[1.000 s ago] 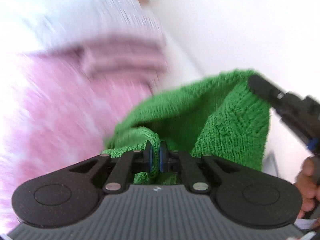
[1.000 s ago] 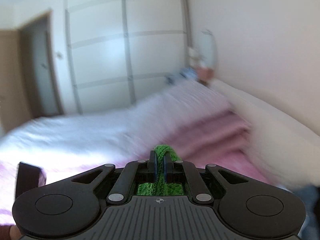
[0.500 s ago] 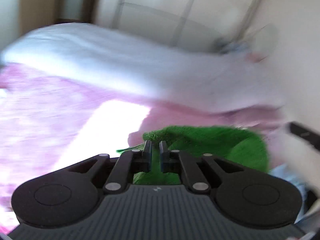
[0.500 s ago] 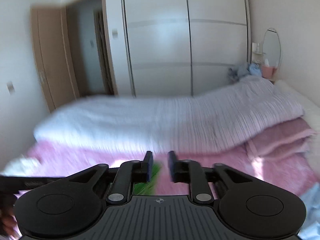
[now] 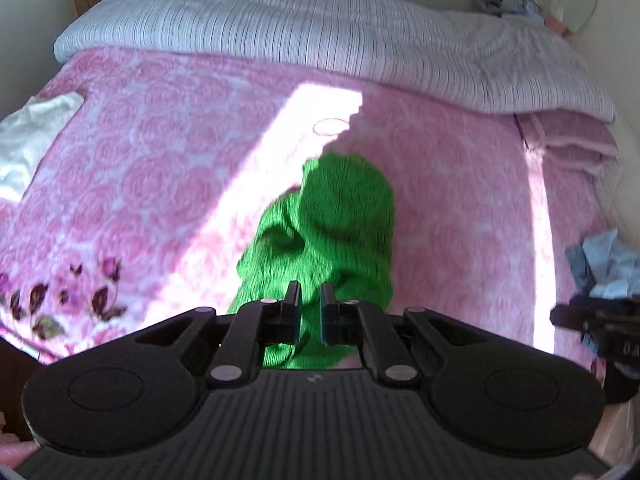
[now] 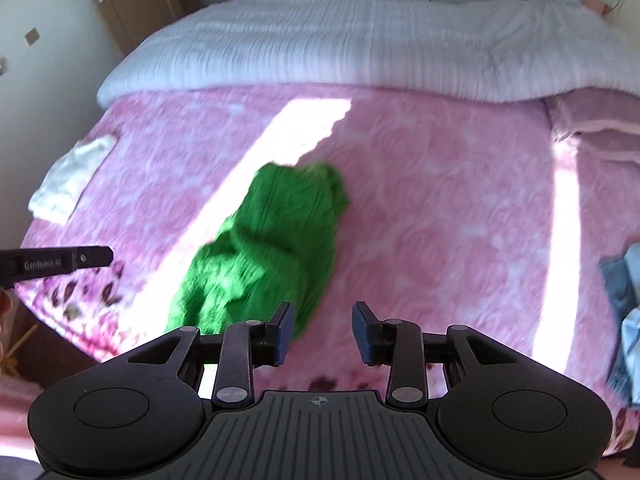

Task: Fold clothes
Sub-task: 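Carry the green vest with both grippers and lay it on the open bed, then move both open grippers toward the bunched green vest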

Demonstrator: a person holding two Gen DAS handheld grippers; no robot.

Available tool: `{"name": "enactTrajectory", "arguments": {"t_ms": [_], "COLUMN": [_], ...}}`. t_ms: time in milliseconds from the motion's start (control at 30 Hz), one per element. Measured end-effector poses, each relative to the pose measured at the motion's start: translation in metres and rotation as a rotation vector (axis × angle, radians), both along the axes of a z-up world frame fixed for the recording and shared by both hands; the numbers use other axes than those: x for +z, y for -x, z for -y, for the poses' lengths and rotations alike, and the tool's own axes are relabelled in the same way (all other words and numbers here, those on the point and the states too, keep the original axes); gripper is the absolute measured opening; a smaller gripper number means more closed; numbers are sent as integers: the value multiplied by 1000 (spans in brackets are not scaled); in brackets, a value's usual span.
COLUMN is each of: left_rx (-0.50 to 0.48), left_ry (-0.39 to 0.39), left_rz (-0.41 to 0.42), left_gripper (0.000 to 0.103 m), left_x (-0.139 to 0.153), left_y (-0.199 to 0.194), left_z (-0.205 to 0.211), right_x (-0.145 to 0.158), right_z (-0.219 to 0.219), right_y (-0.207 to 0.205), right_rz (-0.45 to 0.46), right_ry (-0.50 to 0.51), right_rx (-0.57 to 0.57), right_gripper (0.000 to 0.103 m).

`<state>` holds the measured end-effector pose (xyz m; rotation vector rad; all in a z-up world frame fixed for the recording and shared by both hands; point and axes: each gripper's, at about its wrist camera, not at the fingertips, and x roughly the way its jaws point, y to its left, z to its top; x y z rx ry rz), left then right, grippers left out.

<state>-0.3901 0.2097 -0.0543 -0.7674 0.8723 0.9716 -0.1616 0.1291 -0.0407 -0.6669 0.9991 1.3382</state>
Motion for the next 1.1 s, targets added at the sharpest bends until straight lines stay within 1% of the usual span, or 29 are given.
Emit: {"name": "enactTrajectory", "arguments": {"t_ms": [100, 200, 267, 400, 467, 567, 667, 833, 933, 1100], "left_rx": [-27, -68, -95, -116, -129, -140, -132, -100, -80, -73], "left_ry": [-2, -27, -56, -111, -128, -144, -148, -148, -150, -160], "left_rz": [-19, -35, -46, -53, -60, -78, -89, -102, -108, -107], "left_gripper": [7, 11, 14, 16, 22, 23, 23, 24, 24, 24], "left_x": [-5, 0, 5, 11, 12, 12, 13, 16, 20, 26], "left_y": [-1, -11, -19, -30, -33, -33, -24, 0, 13, 20], "left_z": [21, 42, 58, 92, 111, 139, 162, 196, 207, 218], "right_x": [5, 4, 1, -3, -1, 3, 1, -1, 2, 9], "right_z": [12, 39, 59, 95, 113, 137, 157, 181, 192, 206], "right_y": [18, 35, 37, 33, 30, 28, 31, 51, 62, 69], "right_rz": [11, 12, 4, 5, -1, -7, -16, -32, -38, -25], "right_ry": [0, 5, 7, 8, -3, -24, -22, -22, -33, -48], "right_rx": [40, 56, 52, 17, -7, -38, -59, -26, -7, -6], "right_gripper": [36, 36, 36, 36, 36, 36, 36, 36, 36, 36]}}
